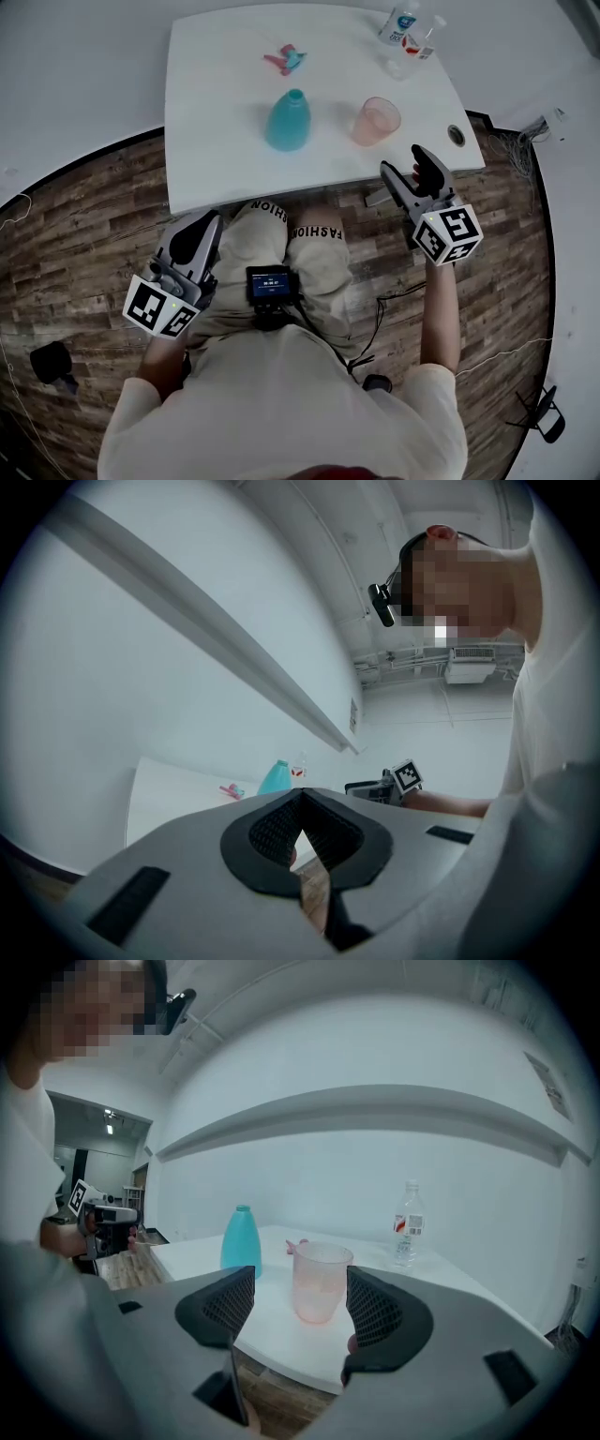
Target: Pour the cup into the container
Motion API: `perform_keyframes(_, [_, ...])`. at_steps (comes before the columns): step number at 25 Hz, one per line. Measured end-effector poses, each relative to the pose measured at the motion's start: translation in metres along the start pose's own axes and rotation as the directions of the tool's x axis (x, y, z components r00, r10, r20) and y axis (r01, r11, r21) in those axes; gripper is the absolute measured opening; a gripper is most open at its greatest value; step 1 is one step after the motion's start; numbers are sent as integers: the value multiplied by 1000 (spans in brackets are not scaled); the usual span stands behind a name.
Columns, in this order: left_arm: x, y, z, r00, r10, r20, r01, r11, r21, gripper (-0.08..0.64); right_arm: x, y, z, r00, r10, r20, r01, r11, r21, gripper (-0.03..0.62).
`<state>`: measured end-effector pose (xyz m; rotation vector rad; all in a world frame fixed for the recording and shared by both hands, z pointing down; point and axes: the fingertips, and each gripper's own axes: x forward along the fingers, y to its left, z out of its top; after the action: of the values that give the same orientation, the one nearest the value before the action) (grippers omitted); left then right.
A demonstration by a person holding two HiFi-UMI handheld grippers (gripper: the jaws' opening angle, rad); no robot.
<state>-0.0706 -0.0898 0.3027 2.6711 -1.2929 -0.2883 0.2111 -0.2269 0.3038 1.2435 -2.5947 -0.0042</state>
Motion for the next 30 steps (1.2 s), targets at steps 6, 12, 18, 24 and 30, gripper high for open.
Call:
perform_keyframes(6, [-8, 3, 11, 1000, 14, 20, -14, 1000, 14, 12, 25, -16, -8, 998, 22, -56, -23, 1000, -18, 304])
perform_keyframes(12, [-16, 6, 7, 999, 35, 15, -35, 999, 6, 12, 44, -23, -14, 995, 50, -87, -54, 998, -39, 325])
perform_keyframes(18, [-23, 11, 6, 998, 55, 16, -55, 998, -1, 12, 53, -25, -19, 992, 64, -105, -68, 997, -39, 325])
perform_keyframes(24, [-26, 12, 7, 998, 60, 17, -60, 998, -1, 12, 56, -24, -23, 991, 74, -116, -78, 996, -34, 330])
perform_keyframes(30, [-29, 13, 7, 998, 66, 17, -66, 998, -3, 11, 54, -22, -19, 991, 70, -110, -74, 997, -37, 330])
